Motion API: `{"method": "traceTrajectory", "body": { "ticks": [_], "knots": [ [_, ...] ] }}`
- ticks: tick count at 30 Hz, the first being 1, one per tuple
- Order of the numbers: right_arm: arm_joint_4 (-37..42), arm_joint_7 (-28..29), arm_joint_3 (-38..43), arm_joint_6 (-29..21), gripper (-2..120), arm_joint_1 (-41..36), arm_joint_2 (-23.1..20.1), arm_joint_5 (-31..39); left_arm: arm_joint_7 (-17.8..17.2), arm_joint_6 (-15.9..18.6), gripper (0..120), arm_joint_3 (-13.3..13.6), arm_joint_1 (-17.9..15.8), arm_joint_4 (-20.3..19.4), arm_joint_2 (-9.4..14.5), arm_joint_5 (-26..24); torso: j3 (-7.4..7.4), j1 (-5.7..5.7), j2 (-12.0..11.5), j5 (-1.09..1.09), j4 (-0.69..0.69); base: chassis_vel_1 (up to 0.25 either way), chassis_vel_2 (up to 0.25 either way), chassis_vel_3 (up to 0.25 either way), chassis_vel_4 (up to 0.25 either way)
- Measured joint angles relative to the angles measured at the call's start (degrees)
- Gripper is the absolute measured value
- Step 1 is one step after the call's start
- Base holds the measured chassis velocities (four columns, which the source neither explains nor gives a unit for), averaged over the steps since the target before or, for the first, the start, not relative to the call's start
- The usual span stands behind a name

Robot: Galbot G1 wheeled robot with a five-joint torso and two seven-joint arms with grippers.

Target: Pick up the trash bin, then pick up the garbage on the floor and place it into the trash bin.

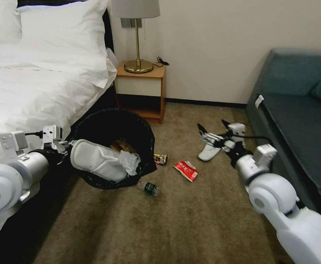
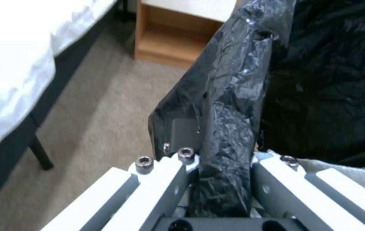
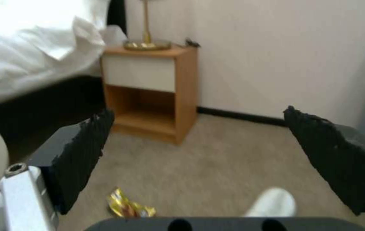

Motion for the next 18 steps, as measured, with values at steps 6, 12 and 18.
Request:
{"method": "traceTrajectory", "body": {
  "ticks": [6, 12, 18],
  "knots": [
    [1.2, -1.0, 3.9, -0.2, 100, -4.3, 0.6, -0.8, 0.9, 0.0, 1, 0.0, -0.3, -0.2, -0.3, 0.6, 0.0, 0.0, 0.0, 0.0, 0.01, 0.0, 0.0, 0.0, 0.0],
    [1.7, -1.6, 5.0, -0.5, 100, -4.9, 0.5, -0.6, 0.8, 0.0, 1, -0.5, 0.4, -0.6, -0.3, 0.6, 0.0, 0.0, 0.0, -0.01, 0.02, -0.007, 0.003, 0.002, -0.009],
    [2.4, -2.1, 5.7, -1.5, 100, -5.8, 0.5, -0.6, 0.6, 0.0, 1, -1.0, 0.8, -0.7, 0.4, -0.2, 0.0, 0.0, 0.0, 0.0, 0.02, -0.098, 0.079, 0.082, -0.082]
  ]
}}
